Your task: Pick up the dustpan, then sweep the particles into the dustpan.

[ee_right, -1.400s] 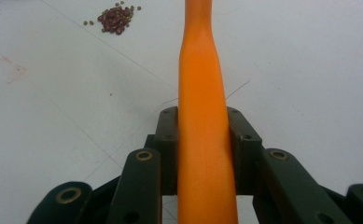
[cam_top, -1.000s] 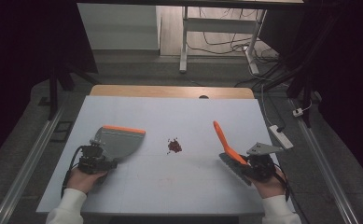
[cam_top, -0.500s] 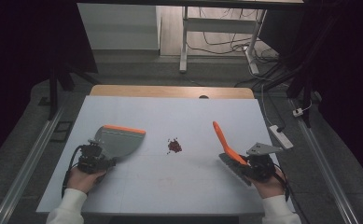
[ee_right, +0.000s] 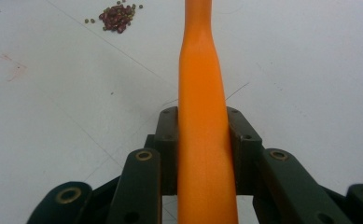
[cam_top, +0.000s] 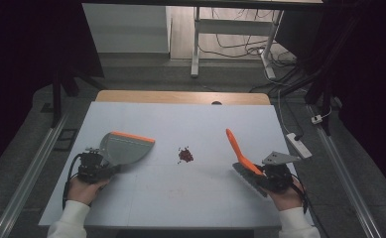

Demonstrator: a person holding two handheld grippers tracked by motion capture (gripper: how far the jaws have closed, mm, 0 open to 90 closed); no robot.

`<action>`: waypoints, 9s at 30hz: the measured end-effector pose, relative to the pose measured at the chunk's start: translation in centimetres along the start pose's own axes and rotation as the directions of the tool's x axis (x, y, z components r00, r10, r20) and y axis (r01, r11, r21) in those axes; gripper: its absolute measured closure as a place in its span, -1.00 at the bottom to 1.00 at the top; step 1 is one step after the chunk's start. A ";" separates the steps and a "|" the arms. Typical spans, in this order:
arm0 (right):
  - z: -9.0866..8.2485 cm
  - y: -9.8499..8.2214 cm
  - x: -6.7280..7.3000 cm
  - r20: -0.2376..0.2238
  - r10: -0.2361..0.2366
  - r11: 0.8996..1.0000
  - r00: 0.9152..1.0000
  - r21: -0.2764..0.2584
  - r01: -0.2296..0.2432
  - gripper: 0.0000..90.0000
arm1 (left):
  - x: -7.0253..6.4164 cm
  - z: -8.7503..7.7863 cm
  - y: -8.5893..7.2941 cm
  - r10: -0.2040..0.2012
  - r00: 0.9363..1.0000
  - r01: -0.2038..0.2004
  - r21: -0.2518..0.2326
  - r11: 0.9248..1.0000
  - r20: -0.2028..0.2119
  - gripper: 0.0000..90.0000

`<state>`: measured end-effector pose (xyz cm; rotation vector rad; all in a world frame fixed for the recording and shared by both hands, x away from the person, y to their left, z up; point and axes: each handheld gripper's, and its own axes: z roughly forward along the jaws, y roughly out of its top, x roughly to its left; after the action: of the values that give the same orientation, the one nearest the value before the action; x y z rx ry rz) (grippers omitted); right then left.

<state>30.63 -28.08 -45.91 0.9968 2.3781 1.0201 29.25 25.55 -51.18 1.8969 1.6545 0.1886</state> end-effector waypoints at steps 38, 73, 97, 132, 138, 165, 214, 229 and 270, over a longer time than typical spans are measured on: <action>-0.6 0.2 -0.1 0.032 0.012 1.000 0.999 -0.027 -0.011 0.56 | 1.3 -1.1 0.1 0.176 0.976 -0.159 -0.132 0.978 0.131 0.38; 1.1 3.2 0.2 0.005 -0.009 0.998 1.000 -0.070 0.009 0.56 | -0.3 -2.1 -0.1 0.347 0.908 -0.310 -0.178 0.934 0.236 0.37; 5.3 7.0 0.0 -0.032 0.001 0.996 0.999 -0.094 -0.004 0.56 | -0.5 -2.6 -0.3 0.392 0.882 -0.360 -0.164 0.918 0.261 0.37; 11.6 11.4 1.8 -0.093 -0.041 0.995 0.995 -0.093 0.032 0.56 | -2.2 -2.0 -0.6 0.478 0.816 -0.477 -0.088 0.874 0.325 0.37; 12.2 11.6 2.1 -0.097 -0.044 0.995 0.994 -0.094 0.034 0.56 | -2.6 -1.5 -0.7 0.489 0.807 -0.500 -0.056 0.864 0.330 0.37; 14.8 11.9 3.2 -0.091 -0.075 0.995 0.993 -0.070 0.068 0.56 | -3.1 -1.0 -1.0 0.512 0.784 -0.544 -0.009 0.839 0.350 0.37; 17.0 11.3 5.9 -0.093 -0.153 0.988 0.984 -0.024 0.151 0.56 | -3.5 0.1 -1.2 0.509 0.778 -0.558 0.032 0.830 0.368 0.37; 16.9 11.2 7.5 -0.121 -0.183 0.983 0.976 -0.032 0.181 0.56 | -3.5 0.1 -1.2 0.506 0.778 -0.555 0.032 0.831 0.372 0.37; 16.9 11.4 10.0 -0.218 -0.240 0.971 0.946 -0.045 0.236 0.56 | -3.5 0.1 -1.2 0.504 0.779 -0.553 0.031 0.833 0.373 0.37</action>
<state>38.63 -7.10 -49.37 0.5941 2.5846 1.1070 27.55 22.23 -50.92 2.3121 0.8841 -0.0474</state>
